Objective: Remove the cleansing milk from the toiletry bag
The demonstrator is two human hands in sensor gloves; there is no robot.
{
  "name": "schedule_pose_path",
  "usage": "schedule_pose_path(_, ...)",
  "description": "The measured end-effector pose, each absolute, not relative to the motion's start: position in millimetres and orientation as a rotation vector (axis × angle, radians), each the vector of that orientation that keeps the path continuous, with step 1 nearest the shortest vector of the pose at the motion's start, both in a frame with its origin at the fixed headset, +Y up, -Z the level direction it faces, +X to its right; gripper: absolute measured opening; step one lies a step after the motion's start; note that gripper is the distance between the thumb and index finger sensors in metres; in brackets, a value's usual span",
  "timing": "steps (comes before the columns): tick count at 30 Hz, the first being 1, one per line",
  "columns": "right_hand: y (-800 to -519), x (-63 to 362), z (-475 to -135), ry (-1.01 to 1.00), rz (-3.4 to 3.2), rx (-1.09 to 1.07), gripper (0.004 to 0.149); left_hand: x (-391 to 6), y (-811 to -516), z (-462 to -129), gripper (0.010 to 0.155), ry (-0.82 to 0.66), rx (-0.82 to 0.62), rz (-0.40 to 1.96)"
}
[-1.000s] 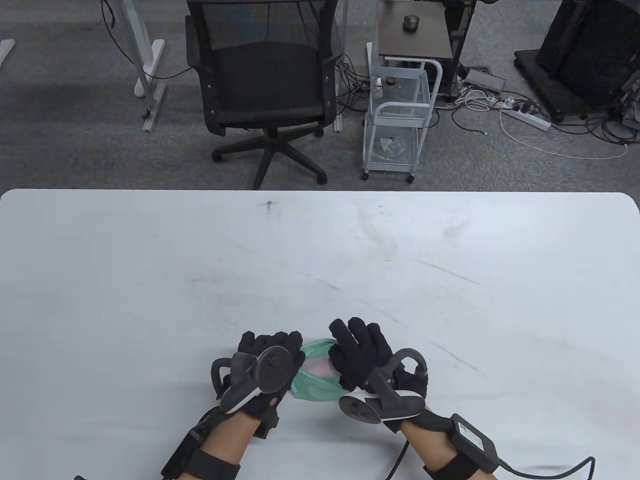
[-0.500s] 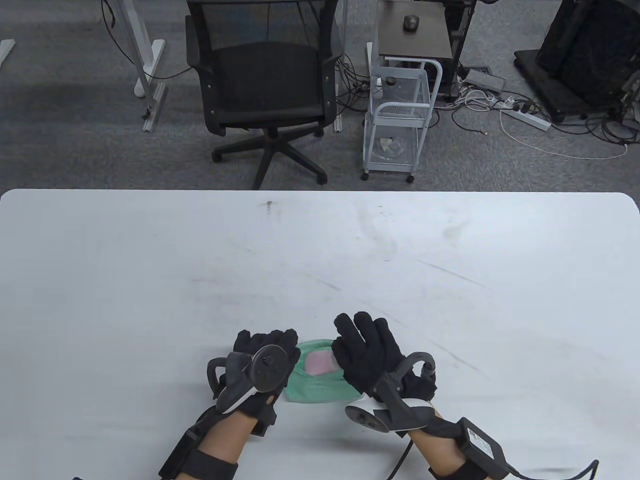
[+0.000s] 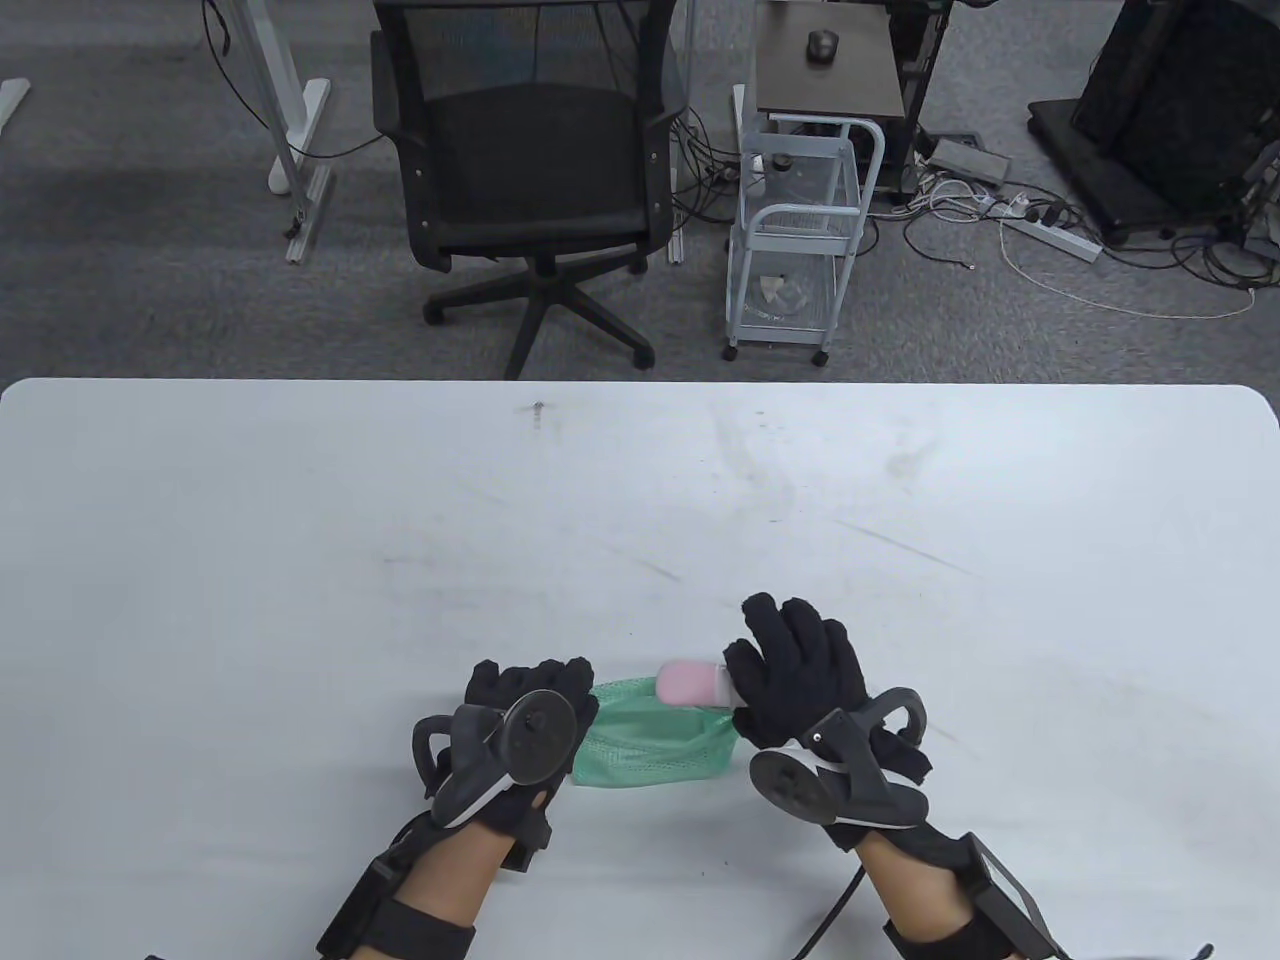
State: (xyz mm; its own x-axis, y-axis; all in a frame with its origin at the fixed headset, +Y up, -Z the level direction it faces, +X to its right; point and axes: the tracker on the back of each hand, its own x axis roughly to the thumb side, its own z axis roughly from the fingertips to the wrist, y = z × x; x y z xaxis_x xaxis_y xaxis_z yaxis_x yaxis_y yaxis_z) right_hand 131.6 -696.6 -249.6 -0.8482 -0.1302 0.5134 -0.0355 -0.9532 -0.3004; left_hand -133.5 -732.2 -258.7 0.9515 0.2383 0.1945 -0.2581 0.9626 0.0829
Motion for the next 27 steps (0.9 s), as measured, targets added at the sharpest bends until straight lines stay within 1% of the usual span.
schedule_pose_path(10, -703.4, 165.8, -273.8, 0.330, -3.048, -0.499, 0.063, -133.4, -732.8, -258.8, 0.046, -0.189, 0.106, 0.257)
schedule_pose_path(18, -719.4, 185.1, -292.0, 0.123, -3.025, -0.179, 0.063, -132.7, -732.9, -258.4, 0.046, -0.188, 0.103, 0.254)
schedule_pose_path(21, -727.9, 190.1, -298.0, 0.046, -3.024, -0.125, 0.063, -132.4, -733.2, -258.4, 0.046, -0.189, 0.101, 0.252)
schedule_pose_path(27, -745.4, 195.5, -307.5, -0.042, -2.987, -0.039, 0.063, -132.2, -733.4, -258.4, 0.046, -0.190, 0.096, 0.251)
